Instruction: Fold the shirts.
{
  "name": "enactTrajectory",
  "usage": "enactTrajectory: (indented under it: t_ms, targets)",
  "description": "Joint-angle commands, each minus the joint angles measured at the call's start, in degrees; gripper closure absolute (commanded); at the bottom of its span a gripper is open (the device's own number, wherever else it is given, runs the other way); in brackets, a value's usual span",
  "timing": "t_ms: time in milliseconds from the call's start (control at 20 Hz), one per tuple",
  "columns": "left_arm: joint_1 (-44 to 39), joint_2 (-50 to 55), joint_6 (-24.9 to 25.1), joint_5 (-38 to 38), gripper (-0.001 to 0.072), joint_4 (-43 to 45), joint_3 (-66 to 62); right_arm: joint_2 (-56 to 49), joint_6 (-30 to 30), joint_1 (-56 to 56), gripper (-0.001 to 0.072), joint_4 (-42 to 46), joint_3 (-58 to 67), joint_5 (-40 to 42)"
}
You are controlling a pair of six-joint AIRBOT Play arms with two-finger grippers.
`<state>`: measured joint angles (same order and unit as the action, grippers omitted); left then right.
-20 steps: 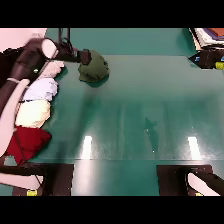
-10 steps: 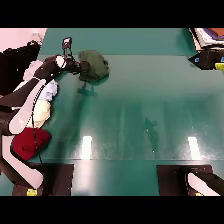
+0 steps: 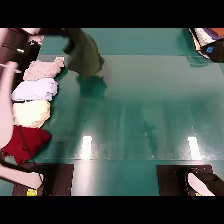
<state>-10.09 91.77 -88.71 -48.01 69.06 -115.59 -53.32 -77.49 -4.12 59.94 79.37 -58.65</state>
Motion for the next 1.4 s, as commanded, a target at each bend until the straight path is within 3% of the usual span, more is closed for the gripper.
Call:
enactTrajectory:
  t_ms: [0,300,500,550,600,750,900,1150,1350]
  targets:
    - [-0.57,-13.51,3.78,-7.37,0.0686,-0.31,-3.02,4.72,-0.02,-0.04,0.0698,0.04,0.04,4.90]
    - [-13.09,-21.46,4.42,-25.88,0.0685,1.62,3.56,6.71,-0.04,-0.07,0.0698,-0.15,0.04,4.42]
    - [-26.14,-20.50,3.63,-21.75,0.0662,0.96,19.98,6.71,-0.04,-0.07,0.0698,-0.31,0.04,2.78]
    - [-28.68,-20.02,3.63,-19.34,0.0369,0.96,23.85,6.73,-0.04,-0.07,0.0698,-0.31,0.04,2.47]
    - [-30.53,-19.39,3.67,-16.31,0.0030,1.22,27.08,6.73,-0.04,-0.07,0.0698,-0.31,0.04,2.03]
    - [-29.09,-18.40,4.92,-12.96,0.0035,8.17,28.20,6.71,-0.04,-0.07,0.0697,-0.31,0.04,0.85]
    - [-19.93,-17.97,2.95,-10.49,0.0036,14.71,27.52,6.69,-0.04,-0.07,0.0698,-0.28,0.04,-0.28]
    - [-1.88,-8.13,1.90,-14.93,0.0036,6.64,27.80,5.79,-0.04,-0.07,0.0698,-0.31,0.02,-1.90]
    - [4.44,2.95,4.33,-18.95,0.0036,1.53,27.80,1.92,-0.04,-0.07,0.0697,-0.31,0.04,-8.63]
